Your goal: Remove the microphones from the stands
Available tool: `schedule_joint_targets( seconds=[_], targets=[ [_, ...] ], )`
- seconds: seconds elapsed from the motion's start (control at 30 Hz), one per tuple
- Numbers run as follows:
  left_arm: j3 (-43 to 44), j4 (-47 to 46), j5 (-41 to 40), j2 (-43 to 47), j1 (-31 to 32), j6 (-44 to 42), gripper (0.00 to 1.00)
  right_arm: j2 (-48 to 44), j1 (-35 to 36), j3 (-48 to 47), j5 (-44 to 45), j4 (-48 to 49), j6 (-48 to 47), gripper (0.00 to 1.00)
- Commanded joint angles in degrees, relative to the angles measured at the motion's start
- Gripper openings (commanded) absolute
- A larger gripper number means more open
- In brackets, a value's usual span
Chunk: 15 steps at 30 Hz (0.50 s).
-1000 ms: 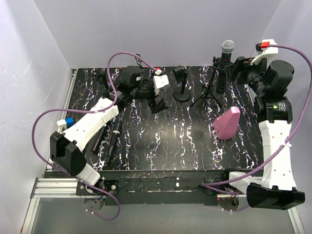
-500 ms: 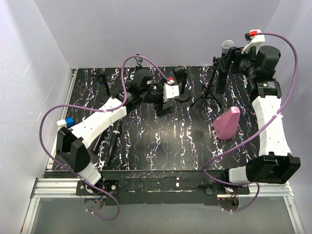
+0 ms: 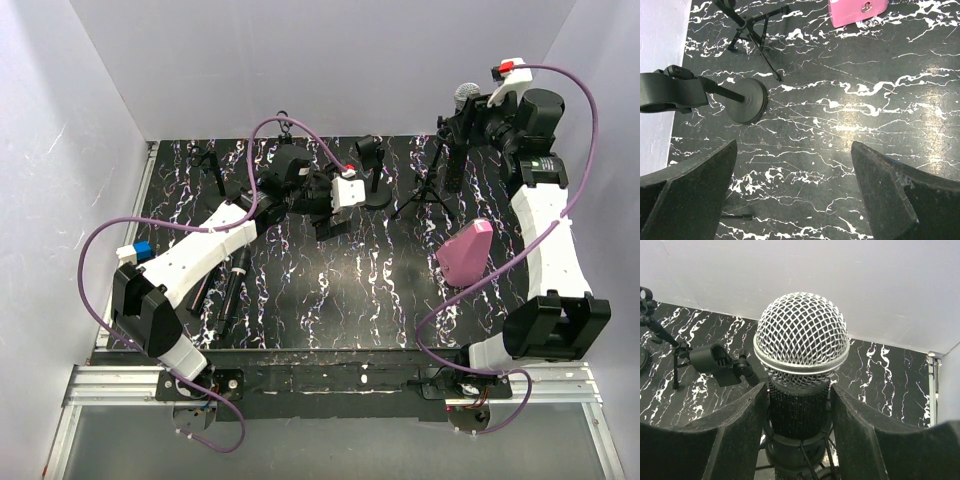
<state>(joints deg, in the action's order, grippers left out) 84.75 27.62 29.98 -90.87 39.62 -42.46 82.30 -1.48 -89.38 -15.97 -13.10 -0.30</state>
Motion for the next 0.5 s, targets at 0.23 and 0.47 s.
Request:
schedule_joint_targets(
  seconds=[0.23,0.47],
  targets=[
    [-0.6,-0.6,-0.4,3.1,0.3,-0.2,0.98,-1.5,-0.2,-2.6,-4.0,0.6,-3.2,0.26],
    [-1.5,-2.8,-2.8,3.7,0.2,3.3,0.98,-11.0,-0.2,1.6,-7.6,-1.2,-3.2,0.03]
  ],
)
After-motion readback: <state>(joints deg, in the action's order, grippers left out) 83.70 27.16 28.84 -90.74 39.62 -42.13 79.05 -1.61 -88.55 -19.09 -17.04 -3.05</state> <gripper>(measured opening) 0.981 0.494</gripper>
